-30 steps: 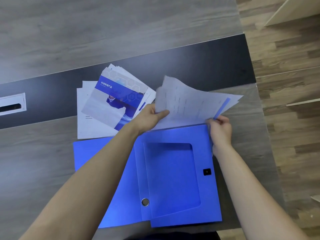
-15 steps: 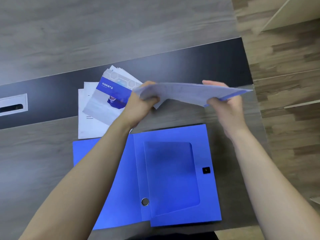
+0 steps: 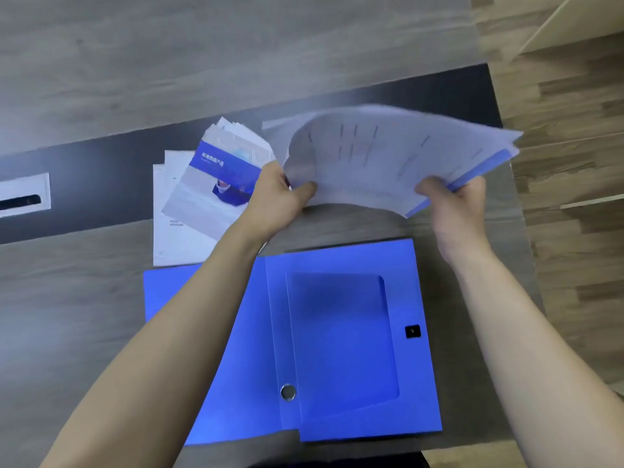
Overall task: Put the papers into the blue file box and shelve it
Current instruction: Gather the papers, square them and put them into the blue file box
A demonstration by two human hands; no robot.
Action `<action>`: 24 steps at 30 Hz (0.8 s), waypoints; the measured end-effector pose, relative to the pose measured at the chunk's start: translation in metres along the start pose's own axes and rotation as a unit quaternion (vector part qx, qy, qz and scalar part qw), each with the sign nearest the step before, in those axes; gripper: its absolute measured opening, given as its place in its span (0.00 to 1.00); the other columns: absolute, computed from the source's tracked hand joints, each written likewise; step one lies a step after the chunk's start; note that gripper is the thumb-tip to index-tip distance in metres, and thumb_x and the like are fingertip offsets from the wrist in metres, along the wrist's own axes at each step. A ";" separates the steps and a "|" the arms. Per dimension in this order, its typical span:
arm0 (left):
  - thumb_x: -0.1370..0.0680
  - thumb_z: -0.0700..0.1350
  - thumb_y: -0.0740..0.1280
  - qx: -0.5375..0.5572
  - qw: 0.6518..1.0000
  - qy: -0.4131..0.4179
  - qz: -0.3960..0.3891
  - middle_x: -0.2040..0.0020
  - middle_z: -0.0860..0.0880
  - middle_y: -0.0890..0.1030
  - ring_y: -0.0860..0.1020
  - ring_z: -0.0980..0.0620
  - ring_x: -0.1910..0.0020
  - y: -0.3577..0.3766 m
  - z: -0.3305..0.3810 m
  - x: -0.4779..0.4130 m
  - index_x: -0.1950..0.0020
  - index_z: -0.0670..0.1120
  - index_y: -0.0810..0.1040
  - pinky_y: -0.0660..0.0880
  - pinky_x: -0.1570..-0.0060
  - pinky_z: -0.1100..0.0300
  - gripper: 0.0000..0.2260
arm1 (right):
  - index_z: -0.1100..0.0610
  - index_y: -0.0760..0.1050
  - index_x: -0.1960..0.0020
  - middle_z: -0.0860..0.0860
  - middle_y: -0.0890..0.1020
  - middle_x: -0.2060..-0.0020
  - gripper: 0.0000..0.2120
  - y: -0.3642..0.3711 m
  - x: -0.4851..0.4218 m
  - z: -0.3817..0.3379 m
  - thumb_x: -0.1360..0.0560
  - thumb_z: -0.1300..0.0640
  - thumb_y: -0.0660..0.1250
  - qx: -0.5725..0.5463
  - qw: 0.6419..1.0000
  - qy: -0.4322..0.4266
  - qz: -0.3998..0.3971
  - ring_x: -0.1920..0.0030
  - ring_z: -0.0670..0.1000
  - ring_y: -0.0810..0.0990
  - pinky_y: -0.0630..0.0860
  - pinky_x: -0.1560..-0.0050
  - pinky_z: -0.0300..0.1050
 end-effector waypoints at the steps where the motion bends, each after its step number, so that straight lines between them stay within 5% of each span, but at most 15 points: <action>1: 0.23 0.29 0.66 0.008 1.000 0.002 -0.002 0.56 0.46 0.86 0.81 0.61 0.59 0.001 0.000 0.000 0.52 0.43 0.84 0.78 0.55 0.65 0.11 | 0.51 0.75 0.63 0.37 0.80 0.69 0.15 0.001 0.000 -0.002 0.28 0.71 0.63 -0.005 1.000 -0.010 -0.007 0.64 0.38 0.78 0.72 0.63 0.34; 3: 0.24 0.30 0.67 0.031 0.999 -0.010 0.002 0.52 0.44 0.86 0.83 0.57 0.57 0.000 0.000 -0.004 0.46 0.36 0.82 0.80 0.54 0.60 0.09 | 0.53 0.74 0.62 0.38 0.78 0.69 0.09 0.001 0.000 -0.014 0.30 0.67 0.63 0.005 0.999 -0.044 -0.005 0.64 0.39 0.76 0.71 0.62 0.36; 6: 0.24 0.29 0.67 0.037 0.999 0.007 0.010 0.59 0.46 0.82 0.79 0.53 0.63 -0.006 0.004 -0.002 0.50 0.35 0.80 0.77 0.59 0.61 0.05 | 0.49 0.76 0.56 0.34 0.82 0.66 0.15 -0.005 -0.002 -0.027 0.29 0.69 0.63 0.003 0.995 -0.095 -0.007 0.61 0.36 0.79 0.74 0.60 0.32; 11: 0.22 0.32 0.66 0.015 1.000 -0.003 -0.012 0.59 0.43 0.74 0.70 0.51 0.60 0.006 0.010 0.000 0.50 0.30 0.77 0.68 0.60 0.58 0.05 | 0.43 0.80 0.61 0.39 0.81 0.64 0.20 0.005 -0.010 -0.020 0.29 0.70 0.65 0.016 0.997 -0.034 -0.063 0.59 0.42 0.79 0.76 0.55 0.44; 16: 0.23 0.32 0.63 -0.021 0.998 -0.027 -0.049 0.61 0.45 0.68 0.64 0.51 0.62 0.007 -0.009 -0.006 0.54 0.30 0.72 0.63 0.60 0.56 0.04 | 0.50 0.80 0.59 0.39 0.83 0.65 0.12 -0.001 -0.014 0.006 0.30 0.67 0.66 0.010 0.999 0.034 -0.030 0.58 0.44 0.82 0.77 0.55 0.40; 19: 0.21 0.33 0.62 -0.027 0.998 -0.037 -0.047 0.61 0.47 0.74 0.70 0.50 0.63 0.008 -0.012 -0.005 0.56 0.40 0.76 0.70 0.61 0.56 0.06 | 0.53 0.77 0.60 0.45 0.79 0.64 0.12 0.005 -0.016 0.013 0.27 0.69 0.63 0.062 0.997 0.043 -0.033 0.61 0.45 0.78 0.74 0.56 0.40; 22: 0.23 0.32 0.61 0.015 1.000 -0.007 -0.017 0.66 0.59 0.77 0.73 0.60 0.67 -0.007 0.007 -0.003 0.61 0.42 0.76 0.72 0.65 0.64 0.11 | 0.67 0.75 0.61 0.54 0.74 0.63 0.05 0.021 -0.019 -0.007 0.28 0.68 0.61 0.094 0.995 -0.009 -0.030 0.65 0.44 0.70 0.68 0.65 0.39; 24: 0.23 0.31 0.60 0.036 0.999 -0.004 0.008 0.61 0.54 0.78 0.74 0.57 0.63 -0.023 0.016 -0.002 0.57 0.37 0.76 0.71 0.61 0.62 0.07 | 0.60 0.76 0.58 0.51 0.77 0.61 0.09 0.035 -0.019 -0.027 0.27 0.70 0.59 0.081 0.995 -0.049 -0.039 0.64 0.42 0.73 0.71 0.61 0.37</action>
Point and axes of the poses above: each hand's wrist, its own x-axis away from the middle knuckle, its own y-axis out of the palm, z = x × y, the point moved 4 cm from there along -x, towards the middle knuckle
